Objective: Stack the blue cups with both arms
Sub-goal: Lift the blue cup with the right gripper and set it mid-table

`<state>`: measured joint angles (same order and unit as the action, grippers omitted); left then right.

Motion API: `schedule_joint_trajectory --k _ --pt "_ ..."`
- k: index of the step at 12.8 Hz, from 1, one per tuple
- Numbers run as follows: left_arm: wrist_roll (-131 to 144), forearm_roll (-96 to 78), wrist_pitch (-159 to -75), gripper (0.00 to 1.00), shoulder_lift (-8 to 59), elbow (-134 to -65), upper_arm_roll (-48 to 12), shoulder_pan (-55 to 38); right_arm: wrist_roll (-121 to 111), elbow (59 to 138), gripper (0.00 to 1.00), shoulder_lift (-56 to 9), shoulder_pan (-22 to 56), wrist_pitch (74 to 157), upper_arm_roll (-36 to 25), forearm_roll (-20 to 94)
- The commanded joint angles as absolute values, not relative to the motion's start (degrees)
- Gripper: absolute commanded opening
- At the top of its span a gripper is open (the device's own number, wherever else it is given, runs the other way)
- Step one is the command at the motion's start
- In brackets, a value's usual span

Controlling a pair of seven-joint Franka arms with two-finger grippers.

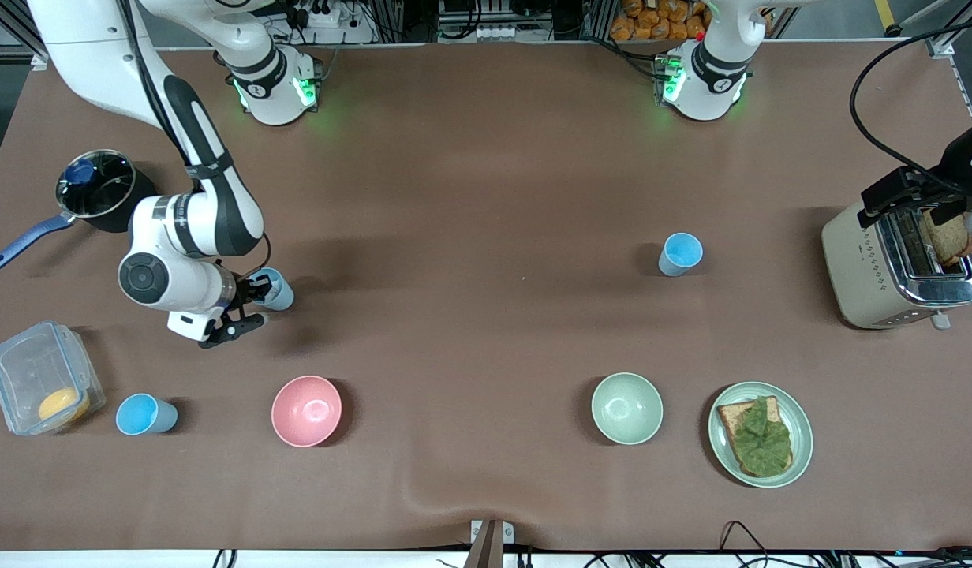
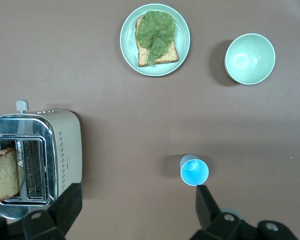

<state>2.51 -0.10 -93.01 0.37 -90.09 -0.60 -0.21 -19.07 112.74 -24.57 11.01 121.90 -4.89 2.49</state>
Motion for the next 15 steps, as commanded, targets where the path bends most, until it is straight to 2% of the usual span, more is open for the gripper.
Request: schedule_joint_trajectory --k 1,5,8,11,15 --pt "3.7 0.5 -93.3 1.00 0.3 -89.8 -1.0 0.0 -13.3 107.2 0.00 -24.1 15.9 114.4 -4.8 5.8" --pt "3.8 0.4 -93.3 1.00 0.4 -89.8 -1.0 -0.1 4.9 102.3 0.00 -24.4 28.4 114.2 -4.8 14.8" --pt "3.8 0.4 -93.3 1.00 0.4 -89.8 -1.0 -0.1 20.8 96.4 0.00 -28.0 37.3 115.7 -4.8 15.2" --pt "2.6 0.4 -93.3 1.00 0.6 -90.0 -1.1 -0.1 32.8 94.0 0.00 -32.2 44.3 122.8 -4.8 15.2" --pt "2.4 0.6 -93.3 1.00 2.2 -89.8 -1.0 0.1 34.2 93.5 0.00 -37.3 48.9 129.6 -4.7 15.4"
